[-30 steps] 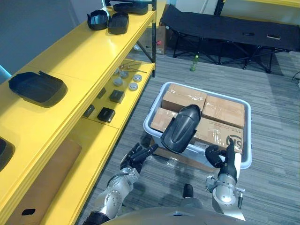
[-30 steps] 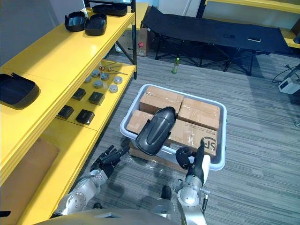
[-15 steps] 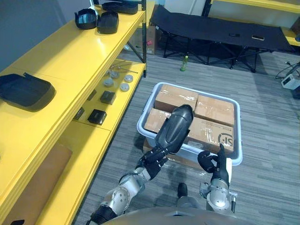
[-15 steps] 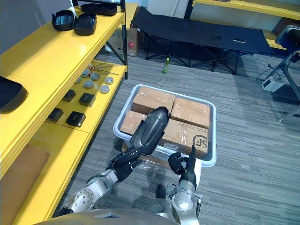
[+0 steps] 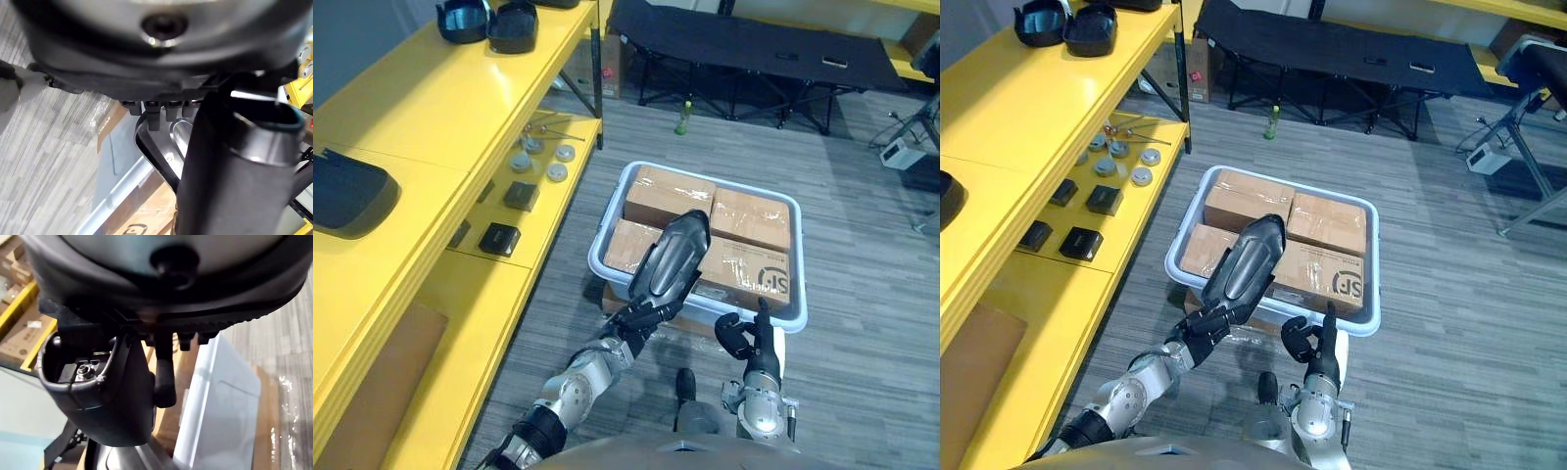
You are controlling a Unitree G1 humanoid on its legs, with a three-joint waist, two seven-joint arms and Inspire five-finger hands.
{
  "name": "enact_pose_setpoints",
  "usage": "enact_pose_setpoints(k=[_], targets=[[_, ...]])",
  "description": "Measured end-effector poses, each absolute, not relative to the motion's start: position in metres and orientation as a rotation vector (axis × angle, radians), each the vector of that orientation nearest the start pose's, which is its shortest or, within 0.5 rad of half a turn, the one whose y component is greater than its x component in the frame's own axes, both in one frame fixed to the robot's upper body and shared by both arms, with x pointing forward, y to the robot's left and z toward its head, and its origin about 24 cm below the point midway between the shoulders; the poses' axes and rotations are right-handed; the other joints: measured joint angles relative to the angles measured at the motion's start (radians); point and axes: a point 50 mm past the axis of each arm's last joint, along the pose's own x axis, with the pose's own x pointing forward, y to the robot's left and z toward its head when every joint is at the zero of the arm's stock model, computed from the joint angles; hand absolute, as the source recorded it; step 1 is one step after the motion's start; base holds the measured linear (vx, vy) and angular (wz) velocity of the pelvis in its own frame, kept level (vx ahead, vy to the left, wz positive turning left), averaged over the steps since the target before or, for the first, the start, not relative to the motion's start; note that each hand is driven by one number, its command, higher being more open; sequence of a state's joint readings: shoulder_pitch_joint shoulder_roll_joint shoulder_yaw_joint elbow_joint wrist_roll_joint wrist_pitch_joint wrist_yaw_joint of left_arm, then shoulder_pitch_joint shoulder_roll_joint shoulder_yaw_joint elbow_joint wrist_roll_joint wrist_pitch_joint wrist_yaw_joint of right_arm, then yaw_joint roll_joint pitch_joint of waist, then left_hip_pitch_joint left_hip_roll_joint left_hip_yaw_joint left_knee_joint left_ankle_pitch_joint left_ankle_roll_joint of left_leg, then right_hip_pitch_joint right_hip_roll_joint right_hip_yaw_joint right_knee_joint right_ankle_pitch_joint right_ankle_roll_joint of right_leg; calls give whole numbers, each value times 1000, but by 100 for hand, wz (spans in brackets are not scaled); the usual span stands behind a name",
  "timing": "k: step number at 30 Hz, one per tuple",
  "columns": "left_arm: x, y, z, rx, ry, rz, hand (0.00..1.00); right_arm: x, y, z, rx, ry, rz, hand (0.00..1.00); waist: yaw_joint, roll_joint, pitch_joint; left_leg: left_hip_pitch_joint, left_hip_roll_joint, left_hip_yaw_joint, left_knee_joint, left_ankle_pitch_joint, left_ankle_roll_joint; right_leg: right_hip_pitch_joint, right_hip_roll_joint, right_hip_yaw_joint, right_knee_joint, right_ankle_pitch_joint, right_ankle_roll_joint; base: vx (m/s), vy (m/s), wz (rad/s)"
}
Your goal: Walk over and take three plastic housings, then place them on the shelf
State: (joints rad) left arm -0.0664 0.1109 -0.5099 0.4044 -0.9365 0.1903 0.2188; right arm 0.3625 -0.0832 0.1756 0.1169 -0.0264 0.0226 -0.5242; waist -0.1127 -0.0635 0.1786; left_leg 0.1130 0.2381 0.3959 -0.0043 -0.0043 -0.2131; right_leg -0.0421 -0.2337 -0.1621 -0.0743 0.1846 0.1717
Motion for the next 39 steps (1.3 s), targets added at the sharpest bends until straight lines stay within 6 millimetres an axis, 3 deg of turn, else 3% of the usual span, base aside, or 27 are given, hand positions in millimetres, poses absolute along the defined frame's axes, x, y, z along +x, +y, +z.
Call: enact_pose_setpoints(k=[8, 15, 17, 26, 30, 34, 39], targets=[[225, 64, -46, -544, 623, -132, 100, 151, -169, -51, -202, 427, -426, 100, -7, 3, 57, -38, 3, -9, 56, -30, 3, -11, -7, 2, 2, -3, 6, 7, 1, 2], [241, 54, 15, -674, 301, -245, 100, 158, -168, -43, -181, 346, -424, 100, -3, 13, 68, -63, 6, -21, 106, -63, 6, -9, -13, -7, 6, -8, 12, 3, 7, 4], [241, 50, 32, -708, 215, -298, 100, 159, -168, -42, -179, 336, -424, 100, -4, 18, 66, -68, 6, -30, 107, -63, 6, -7, -13, -17, 6, -8, 12, -2, 0, 9], [232, 36, 63, -765, 82, -444, 100, 161, -171, -37, -205, 311, -401, 100, 0, 53, 63, -60, 7, -44, 106, -63, 7, 12, -13, -34, 6, -10, 15, -5, 0, 3], [228, 33, 78, -683, -5, -486, 100, 162, -169, -36, -211, 301, -388, 100, 3, 69, 53, -53, 7, -43, 104, -63, 7, 18, -13, -34, 6, -11, 15, 0, 0, 0], [225, 37, 82, -636, -48, -471, 100, 165, -166, -25, -176, 218, -379, 100, 2, 85, 41, -46, 7, -43, 103, -63, 6, 25, -13, -34, 5, -11, 16, 0, 0, 0], [214, 65, 59, -623, 18, -348, 100, 174, -170, 10, -152, -7, -369, 100, 24, 94, -6, -25, 9, -38, 87, -58, 4, 37, -9, -35, 3, -11, 15, -2, 0, -1]])
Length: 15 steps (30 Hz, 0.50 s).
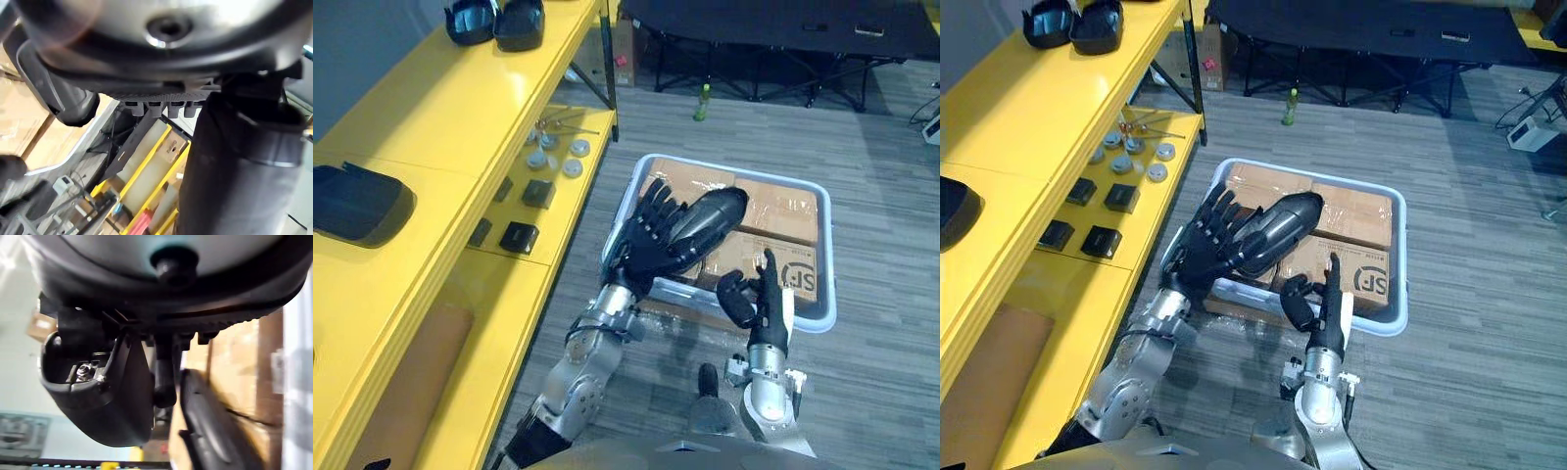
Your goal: Walk over and take three plastic housings, then place them on the shelf
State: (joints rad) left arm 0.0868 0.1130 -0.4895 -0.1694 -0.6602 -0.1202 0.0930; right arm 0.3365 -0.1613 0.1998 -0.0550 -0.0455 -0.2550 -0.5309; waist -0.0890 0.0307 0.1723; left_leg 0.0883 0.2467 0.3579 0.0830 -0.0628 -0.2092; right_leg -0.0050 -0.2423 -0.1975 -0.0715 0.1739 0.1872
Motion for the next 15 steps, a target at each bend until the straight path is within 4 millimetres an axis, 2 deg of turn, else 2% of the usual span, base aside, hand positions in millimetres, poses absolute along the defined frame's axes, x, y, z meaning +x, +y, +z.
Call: enact_pose_setpoints(k=[3, 8, 14, 15], targets=[[209, 81, 47, -605, 49, -295, 100, 180, -173, 27, -150, -128, -399, 100, 16, -12, -13, 23, 1, -5, -2, 0, 0, 28, 0, -11, 0, 0, 0, -27, 3, 4], [203, 98, 39, -589, 60, -253, 100, 184, -186, 37, -142, -201, -502, 100, 35, -35, -51, 29, 2, -9, 0, 0, -1, 38, 0, -17, 0, -2, -3, -33, 3, 2], [198, 107, 43, -592, 33, -247, 100, 181, -213, 42, -169, -224, -628, 100, 30, -23, -65, 40, 5, -1, 0, 0, -3, 41, 3, -17, 0, -5, -8, -23, 4, -4], [202, 126, 50, -568, -15, -182, 100, 184, -244, 51, -212, -222, -700, 100, 28, -45, -80, 45, 8, 4, 1, -9, -9, 42, 6, -17, -1, -9, -15, 0, 0, 0]])
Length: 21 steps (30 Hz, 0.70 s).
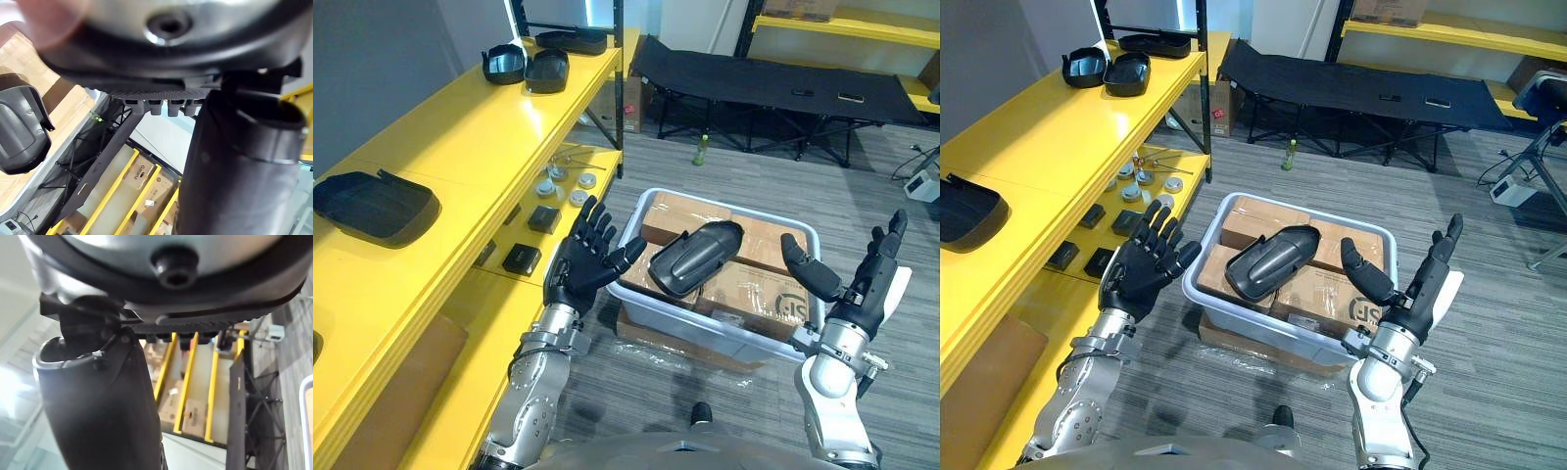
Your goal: Walk over and take three plastic housings, then place them on the shelf
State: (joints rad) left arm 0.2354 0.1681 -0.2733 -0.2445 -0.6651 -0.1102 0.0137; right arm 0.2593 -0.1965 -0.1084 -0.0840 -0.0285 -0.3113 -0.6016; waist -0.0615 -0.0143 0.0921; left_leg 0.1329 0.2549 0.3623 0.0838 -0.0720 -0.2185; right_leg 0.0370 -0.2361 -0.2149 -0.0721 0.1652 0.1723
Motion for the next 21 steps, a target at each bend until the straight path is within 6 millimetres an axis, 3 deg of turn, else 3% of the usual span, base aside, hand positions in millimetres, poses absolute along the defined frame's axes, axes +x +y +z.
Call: enact_pose_setpoints(k=[5, 10, 17, 21], targets=[[202, 127, 50, -566, -17, -178, 100, 184, -244, 50, -212, -220, -698, 100, 0, 0, 0, 0, 0, 0, 0, 0, 0, 0, 0, 0, 0, 0, 0, 0, 0, 0], [205, 144, 52, -504, -53, -98, 100, 183, -246, 44, -190, -164, -599, 100, -1, 0, 0, 0, 0, -2, 0, 0, 0, 0, 1, 0, 0, 0, 0, 0, 0, 0], [206, 181, 47, -282, -68, 89, 100, 177, -243, 0, -83, 112, -397, 100, 10, -4, -4, -2, 0, -14, 0, 0, 0, 8, 1, -6, 0, -1, -2, 0, 0, 3], [202, 180, 42, -281, -49, 69, 100, 185, -245, -11, -60, 178, -442, 100, 32, -6, -4, -11, 0, -31, 0, 1, 1, 11, 1, -19, 0, -5, -7, -8, 2, 11]])
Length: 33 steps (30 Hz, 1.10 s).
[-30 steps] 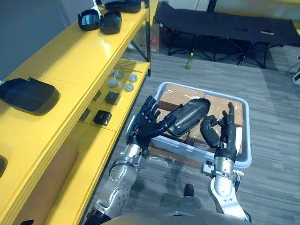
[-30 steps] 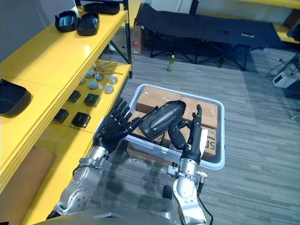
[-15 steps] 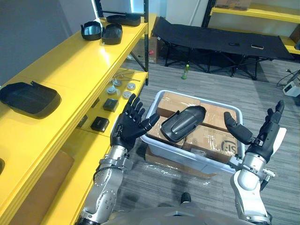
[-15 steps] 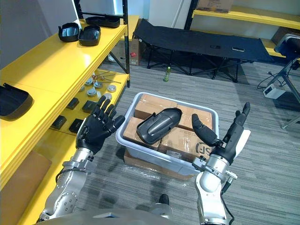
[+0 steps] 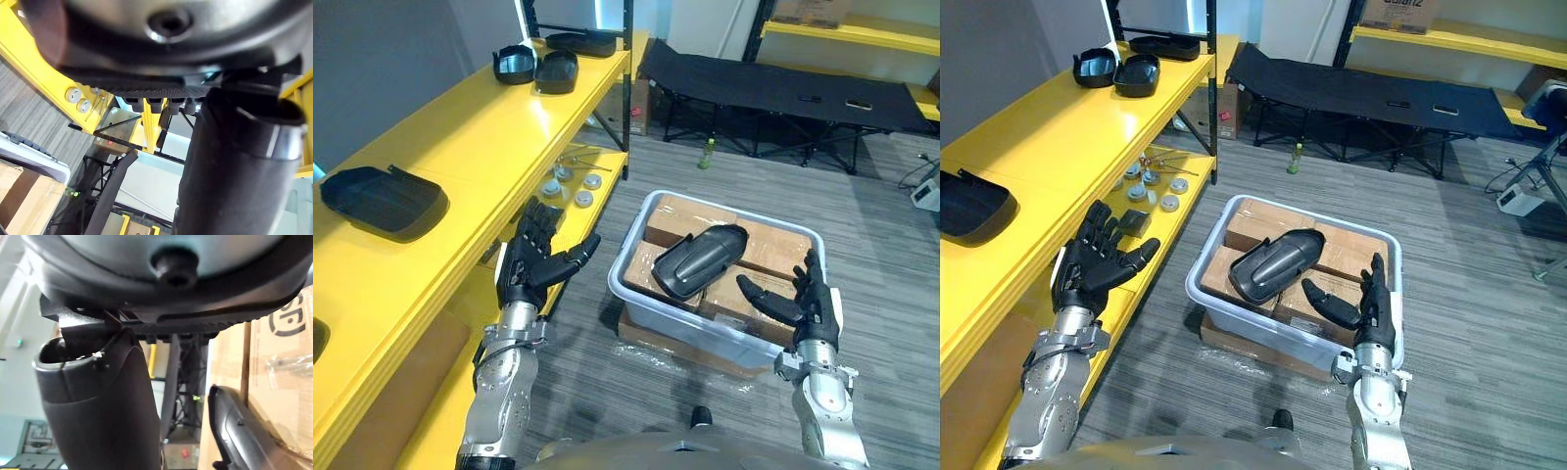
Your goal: Walk over and take three plastic housings, then place them on the shelf
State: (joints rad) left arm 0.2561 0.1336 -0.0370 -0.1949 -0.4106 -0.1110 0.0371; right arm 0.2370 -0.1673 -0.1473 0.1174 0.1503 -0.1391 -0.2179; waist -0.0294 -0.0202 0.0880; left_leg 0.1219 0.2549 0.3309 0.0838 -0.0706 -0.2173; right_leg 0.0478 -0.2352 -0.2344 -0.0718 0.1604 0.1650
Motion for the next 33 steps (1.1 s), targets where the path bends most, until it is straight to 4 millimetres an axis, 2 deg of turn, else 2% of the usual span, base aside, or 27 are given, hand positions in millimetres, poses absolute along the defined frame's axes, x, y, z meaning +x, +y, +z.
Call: enact_pose_setpoints(k=[2, 8, 10, 13, 18, 21, 27, 30, 33], targets=[[198, 174, 40, -279, -33, 28, 100, 198, -250, -12, -31, 192, -504, 100, 3, -2, 0, -18, 0, -23, 0, 4, 3, -4, 0, -17, 0, -2, -2, -18, 4, 22], [196, 161, 32, -275, 33, -51, 100, 216, -272, -10, -46, 229, -564, 100, 26, -1, 6, -69, 1, -66, 21, 6, 3, -14, -2, -54, 0, -2, -3, -6, 11, 18], [196, 159, 33, -286, 33, -61, 100, 225, -278, -10, -59, 247, -567, 100, 27, 0, 28, -85, 3, -88, 43, 0, 4, -10, -3, -67, 2, -2, -3, -14, 19, 22], [196, 155, 31, -320, 58, -73, 100, 242, -284, -6, -79, 263, -564, 100, 35, 16, 80, -132, 10, -115, 111, -24, 8, -11, -5, -85, 16, -2, -3, -57, 43, 18], [193, 139, 28, -323, 87, -147, 100, 271, -295, -2, -108, 350, -576, 100, 72, 48, 149, -210, 21, -167, 236, -72, 18, -15, -5, -103, 34, -2, -2, -67, 67, 15], [194, 136, 28, -347, 94, -151, 100, 283, -296, 1, -106, 402, -572, 100, 90, 56, 183, -245, 22, -187, 281, -85, 25, -25, -9, -111, 51, -2, -2, -64, 71, 12], [194, 140, 26, -374, 113, -134, 100, 296, -304, 4, -76, 495, -597, 100, 118, 66, 242, -274, 21, -205, 327, -94, 33, -31, -14, -115, 72, -2, -2, -53, 47, 6], [194, 137, 25, -381, 117, -142, 100, 297, -317, 11, -73, 509, -647, 100, 137, 76, 272, -277, 21, -209, 338, -97, 35, -30, -16, -114, 81, -2, 0, -40, 39, 1], [193, 132, 23, -399, 136, -140, 100, 302, -329, 22, -46, 527, -721, 100, 137, 84, 290, -288, 20, -220, 349, -96, 37, -32, -17, -116, 88, -4, 2, -41, 19, 7]])
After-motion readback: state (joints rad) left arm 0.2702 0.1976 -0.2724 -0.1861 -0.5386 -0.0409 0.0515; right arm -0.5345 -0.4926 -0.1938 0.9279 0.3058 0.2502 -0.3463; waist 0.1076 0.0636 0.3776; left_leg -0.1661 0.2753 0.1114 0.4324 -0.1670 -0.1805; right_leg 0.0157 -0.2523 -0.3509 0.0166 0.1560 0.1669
